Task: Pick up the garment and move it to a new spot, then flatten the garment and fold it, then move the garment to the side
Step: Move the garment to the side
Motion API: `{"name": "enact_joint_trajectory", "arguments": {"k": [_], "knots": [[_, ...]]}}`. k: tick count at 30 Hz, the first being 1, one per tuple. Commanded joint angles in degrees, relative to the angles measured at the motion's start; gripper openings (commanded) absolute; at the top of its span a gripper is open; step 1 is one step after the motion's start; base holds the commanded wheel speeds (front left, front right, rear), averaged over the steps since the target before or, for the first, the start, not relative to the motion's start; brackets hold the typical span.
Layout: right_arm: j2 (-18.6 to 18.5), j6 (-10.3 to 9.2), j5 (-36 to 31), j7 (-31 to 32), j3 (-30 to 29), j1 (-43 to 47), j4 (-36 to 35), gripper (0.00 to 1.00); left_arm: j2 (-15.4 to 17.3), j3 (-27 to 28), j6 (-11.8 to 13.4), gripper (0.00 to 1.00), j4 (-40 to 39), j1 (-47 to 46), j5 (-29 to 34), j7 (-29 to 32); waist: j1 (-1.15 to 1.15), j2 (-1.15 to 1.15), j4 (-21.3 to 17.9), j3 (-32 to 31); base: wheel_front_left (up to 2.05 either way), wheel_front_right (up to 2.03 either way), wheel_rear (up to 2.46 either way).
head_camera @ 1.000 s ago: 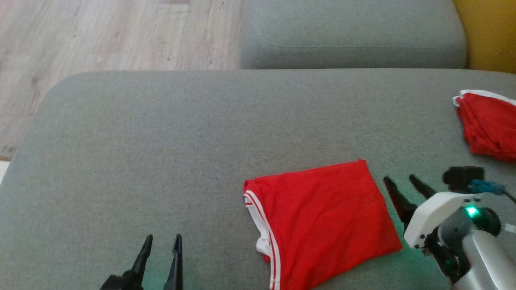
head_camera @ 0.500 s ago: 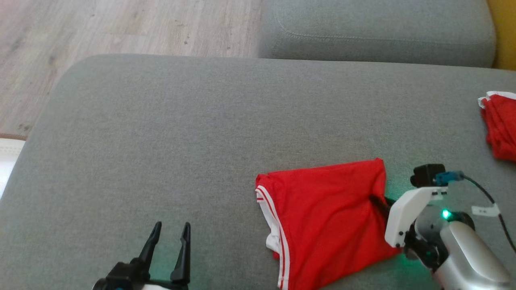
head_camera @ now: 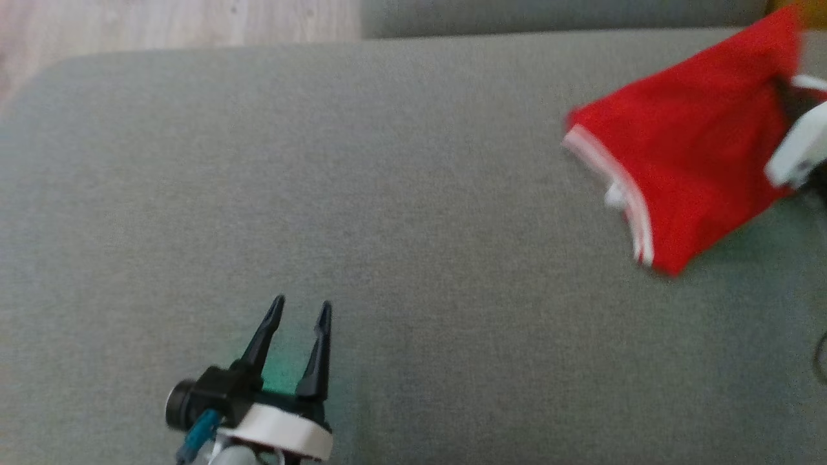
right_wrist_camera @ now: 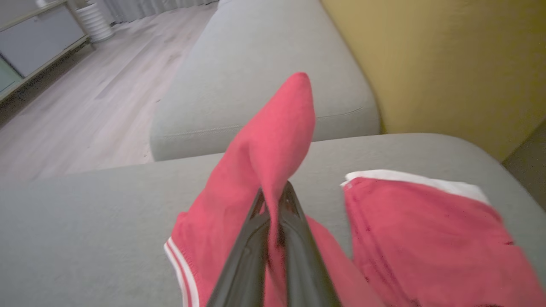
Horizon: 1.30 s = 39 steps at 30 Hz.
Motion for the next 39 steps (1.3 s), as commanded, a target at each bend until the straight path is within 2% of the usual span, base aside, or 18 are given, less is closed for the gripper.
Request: {"name": "enact_joint_trajectory", "arguments": {"k": [1, 8, 12, 13, 14, 15, 19, 25, 32, 39], "knots": [[-2.13, 0.4, -0.94, -0.02, -1.23, -3.21, -1.46, 0.0, 0.92, 0.62, 0.09, 1.0, -1.53, -2.65, 0.05, -0.55, -0.01, 0.0, -1.47, 3.26, 0.0, 0.0, 0.0], [-4.47, 0.4, -5.29, 0.89, -9.37, -8.34, 0.49, 0.0, 1.76, -1.11, 0.09, 1.0, -1.72, -5.17, -0.36, -0.55, -0.01, 0.0, -1.62, 6.22, 0.0, 0.0, 0.0], [-4.99, 0.4, -10.99, 0.82, -14.76, -10.51, 2.73, 0.0, 2.27, -1.56, 0.09, 1.0, -1.82, -5.82, -0.59, -0.55, -0.01, 0.0, -1.43, 7.25, 0.0, 0.0, 0.0], [-4.92, 0.4, -12.85, 0.29, -16.38, -10.95, 3.17, 0.33, 2.37, -1.55, 0.09, 1.0, -1.8, -5.84, -0.63, -0.55, -0.01, 0.0, -1.37, 7.39, 0.0, 0.0, 0.0], [-4.75, 0.4, -14.75, -0.29, -18.16, -11.34, 3.6, 0.52, 2.44, -1.39, 0.09, 1.0, -1.8, -5.82, -0.66, -0.55, -0.01, 0.0, -1.33, 7.45, 0.0, 0.0, 0.0], [-4.55, 0.4, -16.79, -0.81, -19.45, -11.6, 3.8, 1.0, 2.5, -1.15, 0.09, 1.0, -1.82, -5.76, -0.68, -0.55, -0.01, 0.0, -1.34, 7.47, 0.0, 0.0, 0.0], [-3.2, 0.4, -23.99, -4.26, -21.67, -11.19, 1.72, 1.0, 2.54, 0.56, 0.15, 1.0, -2.35, -5.29, -0.5, -0.55, -0.01, 0.0, -1.43, 6.88, 0.0, 0.0, 0.0], [0.53, 0.4, -30.61, -7.78, -21.38, -5.67, -7.13, 1.0, 1.75, 3.32, 0.46, 1.0, -2.61, -3.7, -0.32, -0.55, -0.01, 0.0, -2.09, 4.31, 0.0, 0.0, 0.0], [5.96, 0.4, -29.38, -9.79, -16.47, 5.25, -19.72, 1.0, 0.59, 6.55, 0.91, 1.0, -3.81, -0.71, -0.34, -0.55, -0.01, 0.0, -2.61, -0.83, 0.0, 0.0, 0.0], [10.87, 0.4, -27.25, -16.14, -14.02, 22.11, -29.05, 1.0, -0.09, 9.35, 1.74, 1.0, -4.98, 2.7, 0.76, -0.55, -0.01, 0.0, 0.07, -7.23, 0.0, 0.0, 0.0]]}}
